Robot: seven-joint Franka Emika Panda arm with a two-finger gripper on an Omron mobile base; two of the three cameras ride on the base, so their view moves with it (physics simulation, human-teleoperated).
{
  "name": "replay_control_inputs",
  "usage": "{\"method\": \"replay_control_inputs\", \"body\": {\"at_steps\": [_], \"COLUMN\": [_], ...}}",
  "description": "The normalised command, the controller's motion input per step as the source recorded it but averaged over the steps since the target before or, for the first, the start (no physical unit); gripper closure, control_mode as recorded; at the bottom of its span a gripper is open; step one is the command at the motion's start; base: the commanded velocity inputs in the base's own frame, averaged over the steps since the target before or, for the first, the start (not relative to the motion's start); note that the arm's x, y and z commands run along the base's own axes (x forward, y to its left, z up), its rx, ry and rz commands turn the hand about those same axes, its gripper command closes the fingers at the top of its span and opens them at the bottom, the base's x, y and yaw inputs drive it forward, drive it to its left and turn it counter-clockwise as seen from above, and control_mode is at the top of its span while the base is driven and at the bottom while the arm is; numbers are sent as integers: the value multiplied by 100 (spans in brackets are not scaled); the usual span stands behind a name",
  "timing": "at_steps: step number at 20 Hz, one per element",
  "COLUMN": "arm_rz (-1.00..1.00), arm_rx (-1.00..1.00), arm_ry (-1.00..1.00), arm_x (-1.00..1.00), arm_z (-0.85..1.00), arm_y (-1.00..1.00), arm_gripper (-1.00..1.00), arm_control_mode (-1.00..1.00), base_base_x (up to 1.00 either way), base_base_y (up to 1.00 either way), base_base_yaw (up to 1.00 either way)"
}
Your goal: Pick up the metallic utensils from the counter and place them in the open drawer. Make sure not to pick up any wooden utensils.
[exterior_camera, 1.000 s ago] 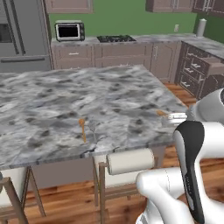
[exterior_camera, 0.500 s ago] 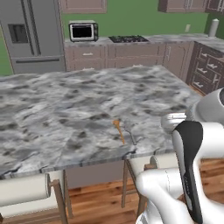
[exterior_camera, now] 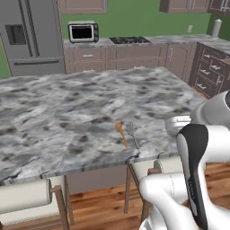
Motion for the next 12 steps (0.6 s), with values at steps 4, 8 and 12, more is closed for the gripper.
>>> {"method": "replay_control_inputs", "body": {"at_steps": [4,8,12], "arm_rz": [0,0,0], "arm_rx": [0,0,4], "arm_ry": [0,0,19], "arm_x": [0,0,55], "arm_z": [0,0,-42], "arm_y": [0,0,38], "arm_gripper": [-100,-100,-100], "arm_control_mode": [100,100,-100], "base_base_x": [73,59,0], "base_base_y": [40,42,0], "base_base_yaw": [-2,-3,0]}}
